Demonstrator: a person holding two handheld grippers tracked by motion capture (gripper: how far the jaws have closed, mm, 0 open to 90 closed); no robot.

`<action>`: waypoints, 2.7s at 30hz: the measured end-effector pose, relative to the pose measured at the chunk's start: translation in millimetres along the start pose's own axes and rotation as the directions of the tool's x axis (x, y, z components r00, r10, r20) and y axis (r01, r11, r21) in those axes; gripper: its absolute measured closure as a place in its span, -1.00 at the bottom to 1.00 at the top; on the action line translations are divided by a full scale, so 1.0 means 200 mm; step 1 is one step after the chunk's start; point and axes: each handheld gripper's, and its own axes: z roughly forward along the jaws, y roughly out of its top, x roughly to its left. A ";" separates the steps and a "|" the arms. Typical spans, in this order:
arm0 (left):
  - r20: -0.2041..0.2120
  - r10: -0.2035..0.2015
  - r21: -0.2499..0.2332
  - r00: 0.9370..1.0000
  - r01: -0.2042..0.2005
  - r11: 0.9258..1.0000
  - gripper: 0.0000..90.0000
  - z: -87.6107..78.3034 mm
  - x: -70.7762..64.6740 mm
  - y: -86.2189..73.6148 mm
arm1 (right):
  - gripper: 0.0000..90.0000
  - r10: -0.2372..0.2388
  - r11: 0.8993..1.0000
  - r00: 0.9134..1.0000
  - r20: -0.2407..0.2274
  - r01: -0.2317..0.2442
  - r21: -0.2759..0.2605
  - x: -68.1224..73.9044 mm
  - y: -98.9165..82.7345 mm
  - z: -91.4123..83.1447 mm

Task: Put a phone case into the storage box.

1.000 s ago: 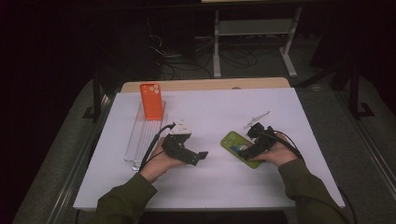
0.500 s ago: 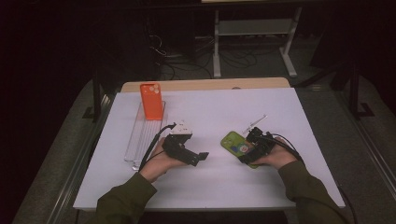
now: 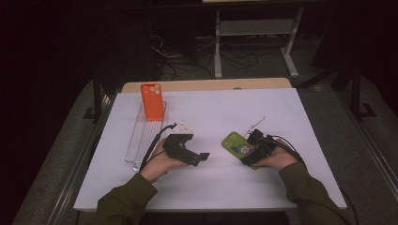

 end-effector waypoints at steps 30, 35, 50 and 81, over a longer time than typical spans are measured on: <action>-0.024 0.057 0.027 0.998 -0.056 0.998 -0.90 -0.05 0.02 0.04 | -0.65 -0.037 0.999 0.999 -0.037 0.037 0.001 -0.04 0.03 -0.05; 0.015 0.094 0.051 0.995 -0.094 0.994 -0.91 -0.07 0.03 0.07 | -0.65 -0.079 0.997 0.996 -0.041 0.079 -0.012 -0.06 0.03 -0.09; 0.100 0.181 0.083 0.978 -0.189 0.978 -0.97 -0.10 0.02 0.14 | -0.65 -0.302 0.953 0.947 -0.105 0.300 -0.036 -0.09 0.12 -0.16; 0.299 0.421 0.176 0.856 -0.483 0.858 -0.99 0.05 -0.07 0.18 | -0.65 -0.639 0.768 0.729 -0.243 0.625 -0.144 0.24 0.31 -0.17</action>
